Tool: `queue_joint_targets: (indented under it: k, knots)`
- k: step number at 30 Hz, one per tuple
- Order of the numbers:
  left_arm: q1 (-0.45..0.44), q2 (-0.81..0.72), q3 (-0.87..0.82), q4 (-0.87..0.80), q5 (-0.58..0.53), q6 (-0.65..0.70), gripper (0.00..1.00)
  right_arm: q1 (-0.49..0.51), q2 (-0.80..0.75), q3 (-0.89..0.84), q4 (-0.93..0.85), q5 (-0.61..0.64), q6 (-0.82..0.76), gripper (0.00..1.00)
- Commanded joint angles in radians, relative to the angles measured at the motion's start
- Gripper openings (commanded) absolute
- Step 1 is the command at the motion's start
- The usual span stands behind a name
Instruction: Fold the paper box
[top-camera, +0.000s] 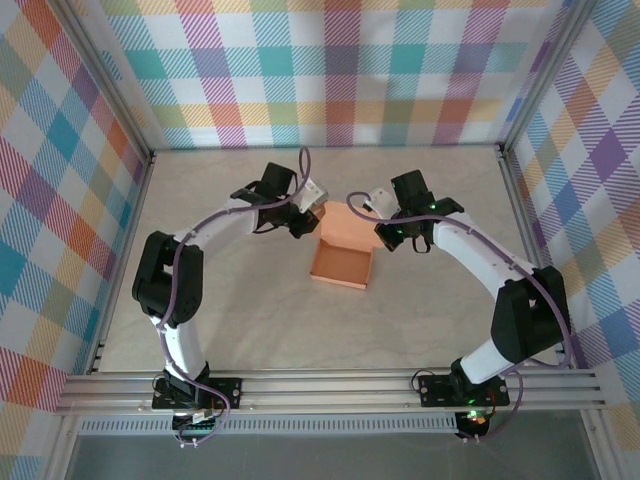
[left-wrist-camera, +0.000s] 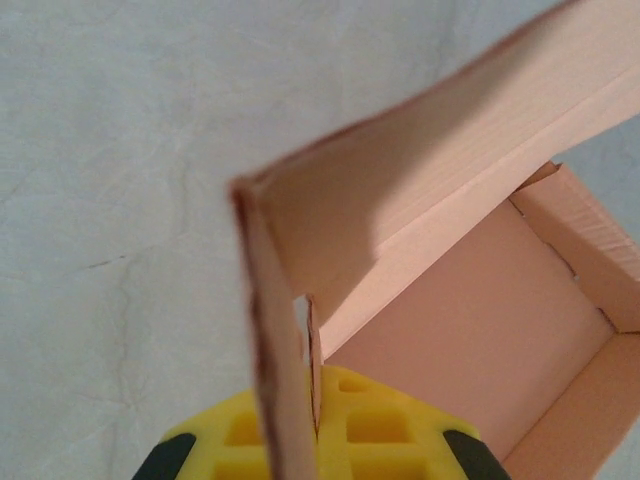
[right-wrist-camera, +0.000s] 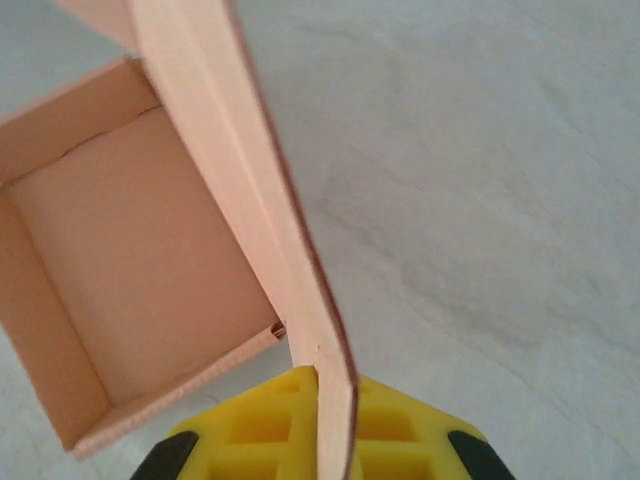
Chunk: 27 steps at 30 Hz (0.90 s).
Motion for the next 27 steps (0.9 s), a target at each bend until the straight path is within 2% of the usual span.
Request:
queue_joint_targets:
  k: [1,8,14,20,27]
  knots:
    - [-0.049,-0.042,-0.027,0.058,-0.115,-0.129,0.00,0.025,-0.040,0.000,0.139,0.125,0.164,0.00]
    - [-0.117,-0.080,-0.104,0.227,-0.252,-0.384,0.00,0.069,-0.080,-0.073,0.245,0.220,0.500,0.00]
    - [-0.160,-0.075,-0.123,0.286,-0.357,-0.521,0.00,0.105,-0.092,-0.125,0.319,0.330,0.630,0.00]
    - [-0.224,-0.060,-0.162,0.368,-0.513,-0.589,0.00,0.137,-0.108,-0.196,0.435,0.424,0.740,0.00]
    - [-0.299,-0.054,-0.248,0.563,-0.681,-0.581,0.00,0.163,-0.130,-0.285,0.575,0.503,0.787,0.00]
